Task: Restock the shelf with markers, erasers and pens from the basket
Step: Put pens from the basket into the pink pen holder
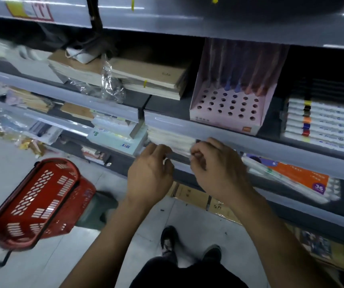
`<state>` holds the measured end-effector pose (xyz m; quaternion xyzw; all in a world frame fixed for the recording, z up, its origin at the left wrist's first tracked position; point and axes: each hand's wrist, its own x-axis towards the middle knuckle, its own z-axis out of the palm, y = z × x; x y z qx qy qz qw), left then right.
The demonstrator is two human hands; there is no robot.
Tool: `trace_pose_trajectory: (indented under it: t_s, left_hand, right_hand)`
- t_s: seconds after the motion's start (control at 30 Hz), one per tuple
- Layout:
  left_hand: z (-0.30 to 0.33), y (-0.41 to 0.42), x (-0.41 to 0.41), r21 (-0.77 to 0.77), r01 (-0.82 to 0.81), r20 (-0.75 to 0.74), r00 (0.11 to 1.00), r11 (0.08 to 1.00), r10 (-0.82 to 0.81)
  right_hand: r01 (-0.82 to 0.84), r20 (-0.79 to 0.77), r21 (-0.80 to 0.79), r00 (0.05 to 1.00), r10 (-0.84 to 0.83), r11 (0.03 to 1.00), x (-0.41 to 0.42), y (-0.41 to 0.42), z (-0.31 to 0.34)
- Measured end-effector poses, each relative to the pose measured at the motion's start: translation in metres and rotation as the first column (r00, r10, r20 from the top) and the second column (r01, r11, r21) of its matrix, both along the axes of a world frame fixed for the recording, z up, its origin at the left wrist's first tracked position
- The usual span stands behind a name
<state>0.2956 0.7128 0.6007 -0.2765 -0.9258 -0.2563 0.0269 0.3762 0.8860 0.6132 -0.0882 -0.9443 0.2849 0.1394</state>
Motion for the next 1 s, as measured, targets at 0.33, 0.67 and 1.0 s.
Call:
trace_pose_trajectory:
  t_s: [0.33, 0.67, 1.0]
  left_hand:
    - [-0.031, -0.105, 0.025, -0.21, -0.26, 0.102, 0.953, 0.942, 0.285]
    - [-0.032, -0.247, 0.019, -0.16, -0.449, 0.198, 0.858, 0.879, 0.474]
    - [-0.038, -0.418, 0.004, -0.118, -0.641, 0.217, 0.729, 0.759, 0.649]
  right_hand:
    - [-0.252, 0.3, -0.02, 0.922, 0.246, 0.968, -0.025, -0.073, -0.05]
    - [-0.399, 0.38, -0.015, 0.846, 0.375, 0.917, -0.068, -0.204, -0.054]
    - [-0.535, 0.458, 0.019, 0.755, 0.468, 0.845, -0.121, -0.358, -0.06]
